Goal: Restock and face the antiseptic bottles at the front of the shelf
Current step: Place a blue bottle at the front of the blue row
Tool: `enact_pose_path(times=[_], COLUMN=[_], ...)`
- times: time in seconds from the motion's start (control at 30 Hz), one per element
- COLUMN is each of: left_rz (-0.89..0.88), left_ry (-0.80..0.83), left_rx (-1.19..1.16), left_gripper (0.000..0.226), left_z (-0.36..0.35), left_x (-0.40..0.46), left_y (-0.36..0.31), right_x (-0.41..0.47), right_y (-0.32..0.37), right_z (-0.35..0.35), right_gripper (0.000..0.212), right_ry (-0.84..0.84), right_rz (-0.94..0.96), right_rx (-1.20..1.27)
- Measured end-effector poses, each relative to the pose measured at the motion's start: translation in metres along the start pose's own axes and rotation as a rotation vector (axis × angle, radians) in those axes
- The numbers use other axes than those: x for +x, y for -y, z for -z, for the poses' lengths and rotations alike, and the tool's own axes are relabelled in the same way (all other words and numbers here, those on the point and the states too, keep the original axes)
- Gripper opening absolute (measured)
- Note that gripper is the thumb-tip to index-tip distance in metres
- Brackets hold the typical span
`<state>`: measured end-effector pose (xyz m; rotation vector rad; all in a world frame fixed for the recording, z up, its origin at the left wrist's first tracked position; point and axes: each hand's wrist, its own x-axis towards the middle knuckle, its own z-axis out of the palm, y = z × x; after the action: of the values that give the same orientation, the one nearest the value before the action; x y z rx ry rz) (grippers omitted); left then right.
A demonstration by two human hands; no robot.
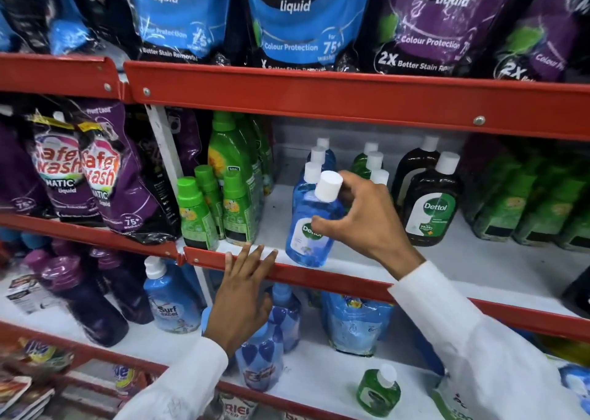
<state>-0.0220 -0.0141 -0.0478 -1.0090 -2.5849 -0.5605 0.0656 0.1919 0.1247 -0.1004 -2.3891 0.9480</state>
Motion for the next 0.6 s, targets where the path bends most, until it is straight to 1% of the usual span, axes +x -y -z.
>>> enact_pose_path(times=[0.1,0.23,0.47,0.6], left_rz=[-0.002,-0.003,0.02,0.027], left_ry=[0.003,-0.001,0.0,-0.019], left_rx=[0.003,0.013,0.098,0.109], left_gripper=[0.083,0.082,0.083,0.083], left_z=[0.002,0.002,-0.006,-0.011], left_x=[0.001,-0.001,-0.002,-0.002], left_y=[0.0,-0.001,-0.004,-0.006], right_x=[0.016,0.023,0.023,0.015], right_y=[-0.009,-0.021,-0.026,-0.03], right_z=[-0.021,-0.041,-0.05,-0.045], right_gripper=[0.045,0.054,0.056,0.06], right_ry=[0.046,0.118,0.171,0.147], right_rz=[-0.028,-0.072,-0.074,-0.053], right_rx=[-0.054,-0.086,-0.065,-0.056])
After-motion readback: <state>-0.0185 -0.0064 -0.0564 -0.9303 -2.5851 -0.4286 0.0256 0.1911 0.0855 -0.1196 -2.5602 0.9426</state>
